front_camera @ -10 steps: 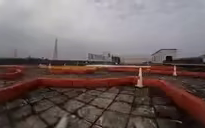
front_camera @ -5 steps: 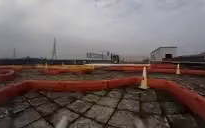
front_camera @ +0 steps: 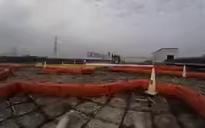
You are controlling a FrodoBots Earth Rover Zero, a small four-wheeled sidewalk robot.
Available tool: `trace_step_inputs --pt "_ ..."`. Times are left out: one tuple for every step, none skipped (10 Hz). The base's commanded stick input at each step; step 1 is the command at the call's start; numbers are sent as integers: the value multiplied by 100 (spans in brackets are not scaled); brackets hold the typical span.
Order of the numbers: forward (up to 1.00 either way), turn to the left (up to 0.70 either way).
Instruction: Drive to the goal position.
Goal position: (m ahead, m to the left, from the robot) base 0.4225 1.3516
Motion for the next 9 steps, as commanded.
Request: trace_step_inputs --pt "42 0" --pt "42 0" --pt "42 0" --pt "42 0" --pt "41 0" --pt "6 0" --pt "0 0" --pt "0 -2" --pt "0 -70"
